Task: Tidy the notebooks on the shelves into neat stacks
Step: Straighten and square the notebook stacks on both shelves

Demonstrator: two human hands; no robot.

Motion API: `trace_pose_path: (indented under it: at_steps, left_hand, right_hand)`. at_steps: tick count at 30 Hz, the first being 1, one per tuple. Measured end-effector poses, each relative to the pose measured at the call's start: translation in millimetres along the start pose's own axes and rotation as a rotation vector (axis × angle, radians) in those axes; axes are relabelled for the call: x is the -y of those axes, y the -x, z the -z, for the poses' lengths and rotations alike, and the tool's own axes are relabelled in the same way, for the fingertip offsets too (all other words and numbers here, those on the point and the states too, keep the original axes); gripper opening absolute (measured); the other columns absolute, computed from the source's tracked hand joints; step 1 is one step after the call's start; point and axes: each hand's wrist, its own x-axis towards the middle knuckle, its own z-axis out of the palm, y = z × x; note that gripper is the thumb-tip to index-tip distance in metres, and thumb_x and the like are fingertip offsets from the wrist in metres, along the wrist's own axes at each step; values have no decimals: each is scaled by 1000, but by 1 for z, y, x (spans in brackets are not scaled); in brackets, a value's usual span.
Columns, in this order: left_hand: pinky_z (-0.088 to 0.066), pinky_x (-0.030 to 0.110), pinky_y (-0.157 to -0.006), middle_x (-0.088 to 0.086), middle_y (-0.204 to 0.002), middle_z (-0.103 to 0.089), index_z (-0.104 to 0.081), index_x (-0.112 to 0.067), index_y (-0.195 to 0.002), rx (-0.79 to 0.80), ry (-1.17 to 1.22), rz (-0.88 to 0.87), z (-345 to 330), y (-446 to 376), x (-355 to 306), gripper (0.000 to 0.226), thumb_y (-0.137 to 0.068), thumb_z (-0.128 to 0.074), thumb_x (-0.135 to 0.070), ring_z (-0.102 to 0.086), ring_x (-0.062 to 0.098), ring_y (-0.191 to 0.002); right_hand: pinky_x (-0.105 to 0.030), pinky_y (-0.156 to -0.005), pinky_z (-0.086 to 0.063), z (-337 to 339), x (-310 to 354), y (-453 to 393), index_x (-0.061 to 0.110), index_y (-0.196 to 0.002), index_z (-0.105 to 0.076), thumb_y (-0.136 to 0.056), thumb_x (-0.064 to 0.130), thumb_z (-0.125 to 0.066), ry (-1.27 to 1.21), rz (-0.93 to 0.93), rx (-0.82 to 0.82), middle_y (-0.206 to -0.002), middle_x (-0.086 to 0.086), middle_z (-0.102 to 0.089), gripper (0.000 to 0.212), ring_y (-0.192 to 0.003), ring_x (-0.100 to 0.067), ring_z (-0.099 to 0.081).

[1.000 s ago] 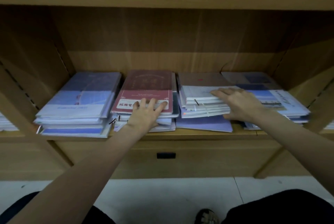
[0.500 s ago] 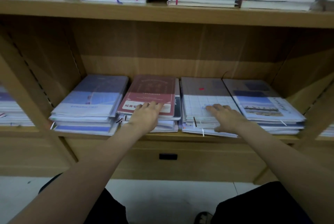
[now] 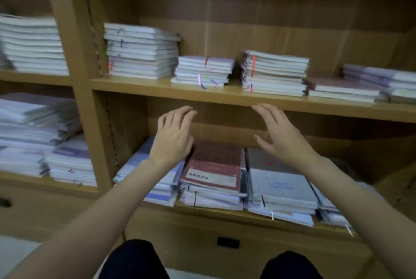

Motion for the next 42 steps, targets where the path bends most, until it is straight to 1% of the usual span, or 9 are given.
trace_pose_path:
  at_steps: [6,9,11,14,19,23,27,32,42]
  left_hand:
    - [-33,35,-91,19,-118,-53,-50,0,-120,-99,55,194,51,-40,72,45,-77,-38,-9,-44,29,-106]
    - [-31,29,-100,22,-130,-43,-45,2,-130,-167,138,353,62,-58,112,45,-85,-46,5,-41,34,-120]
    - [-29,27,-102,22,-135,-41,-45,0,-133,-141,142,416,60,-62,138,47,-86,-48,6,-38,34,-125]
    - [-29,37,-108,22,-143,-37,-40,-1,-138,-53,91,426,50,-67,171,48,-91,-48,-3,-35,35,-131]
    - [-12,23,-112,16,-156,-9,-10,-4,-148,59,84,343,36,-81,192,59,-99,-38,-21,-16,24,-143]
    - [-23,26,-110,11,-157,6,1,-11,-149,152,73,338,34,-87,198,62,-100,-29,-33,-17,20,-143]
    - [-27,27,-107,14,-157,2,-4,-15,-150,173,42,302,34,-85,197,60,-100,-29,-35,-28,24,-138]
    - [-10,26,-114,9,-157,10,4,-19,-150,274,73,272,40,-85,206,69,-97,-33,-45,0,18,-145]
    - [-8,37,-117,2,-157,12,2,-38,-147,436,168,278,46,-94,213,68,-94,-39,-51,17,21,-142]
  right_hand:
    - [-27,-102,-31,22,38,-95,6,-137,-40,-84,16,-67,-137,108,-85,-133,-12,-45,60,-123,-28,-45]
    - [-17,-96,-29,15,68,-151,10,-139,-35,-82,18,-70,-421,14,-45,-134,-8,-43,67,-119,-20,-48]
    - [-24,-100,-34,-1,91,-185,15,-141,-30,-81,24,-71,-588,-61,1,-138,-6,-40,73,-120,-17,-47]
    - [-26,-104,-29,-29,124,-232,17,-147,-18,-83,28,-70,-635,-93,27,-147,-7,-29,83,-131,-20,-37]
    - [-37,-107,-29,-61,171,-282,19,-150,-1,-88,20,-63,-521,-178,-84,-153,-13,-9,88,-136,-32,-26]
    - [-42,-108,-29,-79,169,-286,30,-149,5,-92,15,-56,-406,-194,-146,-156,-14,2,84,-140,-37,-17]
    - [-39,-108,-30,-73,146,-273,27,-150,4,-92,13,-56,-346,-226,-219,-157,-15,2,84,-141,-36,-18]
    - [-39,-113,-22,-66,145,-271,19,-150,0,-85,32,-66,-469,-265,-91,-157,-9,-8,94,-143,-27,-16]
    - [-32,-108,-26,-74,153,-293,21,-150,-2,-88,19,-64,-670,-330,-143,-151,-9,-25,88,-137,-25,-29]
